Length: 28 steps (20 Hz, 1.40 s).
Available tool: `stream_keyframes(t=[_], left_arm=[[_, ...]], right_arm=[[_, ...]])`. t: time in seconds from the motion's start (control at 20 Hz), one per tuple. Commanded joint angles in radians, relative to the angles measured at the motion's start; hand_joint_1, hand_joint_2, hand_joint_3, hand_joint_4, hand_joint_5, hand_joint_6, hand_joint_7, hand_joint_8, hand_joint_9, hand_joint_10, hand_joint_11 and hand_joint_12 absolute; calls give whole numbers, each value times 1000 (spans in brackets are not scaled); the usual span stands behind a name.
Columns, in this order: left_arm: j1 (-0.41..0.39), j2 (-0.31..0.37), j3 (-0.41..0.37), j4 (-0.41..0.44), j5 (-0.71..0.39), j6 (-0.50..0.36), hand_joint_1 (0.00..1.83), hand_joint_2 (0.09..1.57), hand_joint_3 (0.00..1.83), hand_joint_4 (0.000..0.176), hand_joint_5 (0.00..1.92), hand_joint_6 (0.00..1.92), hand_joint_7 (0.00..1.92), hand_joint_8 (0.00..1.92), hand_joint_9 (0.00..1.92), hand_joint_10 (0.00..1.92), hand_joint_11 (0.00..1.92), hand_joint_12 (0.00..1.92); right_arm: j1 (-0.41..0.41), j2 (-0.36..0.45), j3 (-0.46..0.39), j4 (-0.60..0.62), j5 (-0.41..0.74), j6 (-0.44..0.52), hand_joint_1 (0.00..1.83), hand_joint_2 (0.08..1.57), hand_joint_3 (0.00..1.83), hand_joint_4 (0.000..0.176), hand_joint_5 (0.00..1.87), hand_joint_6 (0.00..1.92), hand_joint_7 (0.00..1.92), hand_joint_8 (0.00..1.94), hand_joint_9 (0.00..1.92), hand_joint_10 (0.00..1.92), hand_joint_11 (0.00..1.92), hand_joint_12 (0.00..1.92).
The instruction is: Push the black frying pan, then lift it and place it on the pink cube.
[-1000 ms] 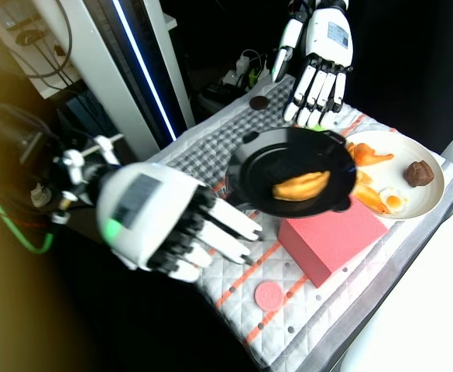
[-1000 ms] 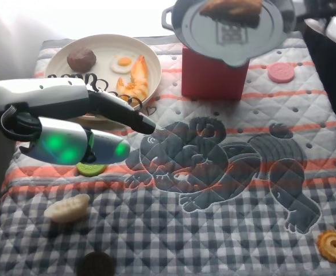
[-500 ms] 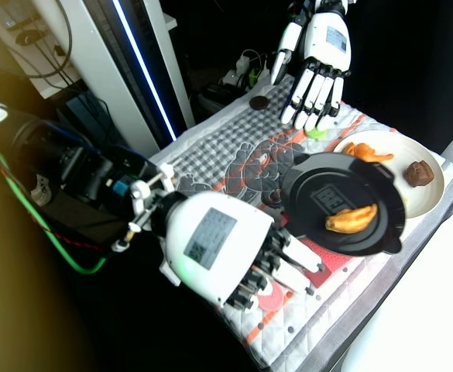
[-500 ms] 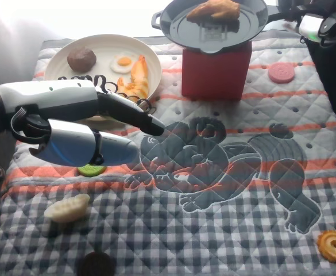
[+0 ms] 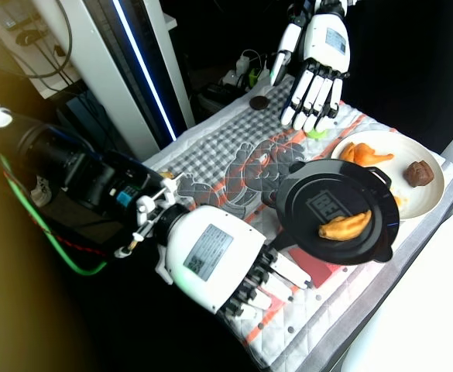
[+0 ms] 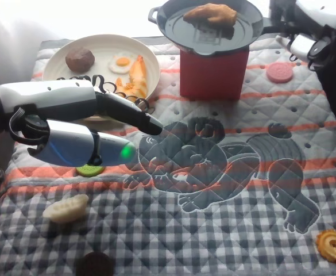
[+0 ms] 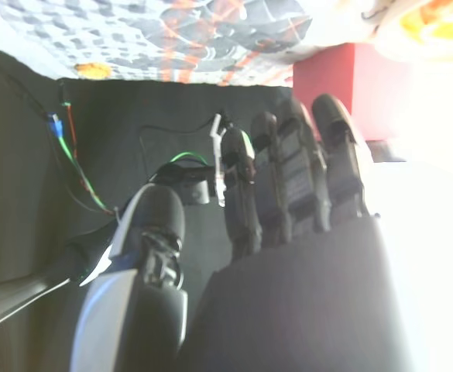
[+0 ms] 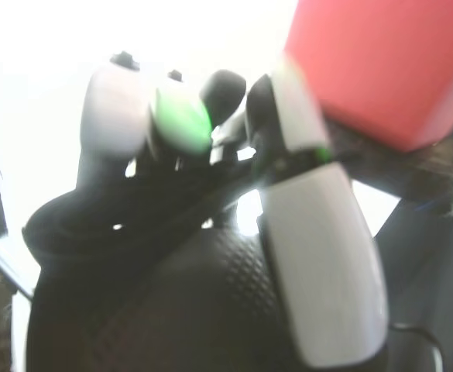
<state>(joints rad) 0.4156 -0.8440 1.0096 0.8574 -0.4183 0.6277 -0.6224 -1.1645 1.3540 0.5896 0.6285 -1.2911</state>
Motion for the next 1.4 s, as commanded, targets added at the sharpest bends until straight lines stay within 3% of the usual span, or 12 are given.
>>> stream_keyframes(t=[0.0,0.1,0.15,0.25,0.35,0.4,0.65,0.8,1.0,1.1,1.2,1.35], left_arm=[[-6,8,1,-35,-79,-5,412,1328,0,15,530,12,423,1,345,3,0,624],[-5,8,0,-37,-78,-5,408,1333,1,2,543,15,434,6,364,10,0,693],[-5,8,0,-38,-78,-5,415,1335,1,4,546,15,437,6,366,10,0,686],[-4,9,-1,-41,-76,-5,469,1315,0,14,549,14,440,7,377,12,0,684],[-1,10,-3,-41,-74,-5,508,1313,0,31,536,7,426,3,359,3,0,575],[2,12,-4,-44,-73,-5,528,1311,0,31,539,8,433,6,365,5,0,566],[7,35,-18,-51,-79,-4,426,1354,3,45,478,5,383,4,304,5,0,455],[7,54,-30,-88,-100,30,545,1315,0,35,498,12,409,8,345,20,0,574],[13,104,-64,-202,-170,138,400,1366,7,48,322,0,347,0,298,2,0,588],[16,138,-86,-297,-217,233,430,1340,0,34,300,1,281,0,218,1,0,424],[32,159,-94,-386,-265,284,350,1301,0,62,35,0,30,0,20,1,0,26],[69,164,-95,-494,-346,330,187,1274,0,23,0,0,0,0,0,0,0,0]], right_arm=[[12,13,-3,-21,115,-13,844,1300,0,28,4,911,149,1084,157,1357,25,1677],[11,42,-38,-17,112,-63,672,1272,0,98,8,386,12,607,5,975,0,1134],[11,63,-60,-17,112,-77,663,1238,0,141,1,172,2,284,0,724,0,466],[1,111,-101,-17,124,-90,660,1209,0,128,0,9,0,17,0,68,0,18],[-13,167,-162,-17,150,-127,624,1168,0,156,0,0,0,0,1,3,0,0],[-25,196,-193,-18,173,-131,665,1153,0,131,0,0,0,0,0,0,0,0],[-157,387,-391,-148,352,-3,628,1093,0,122,0,0,0,0,0,0,0,0],[-284,491,-492,-206,524,78,495,1060,0,143,0,0,0,0,0,0,0,0],[-517,614,-624,-184,819,95,522,1106,0,102,0,0,0,0,0,0,0,0],[-632,636,-645,-151,954,159,539,1098,0,100,0,0,0,0,0,0,0,0],[-735,655,-660,-110,1067,209,578,1074,0,114,0,0,0,0,0,0,0,0],[-829,677,-682,-58,1134,222,565,1071,0,96,0,0,0,0,0,0,0,0]])
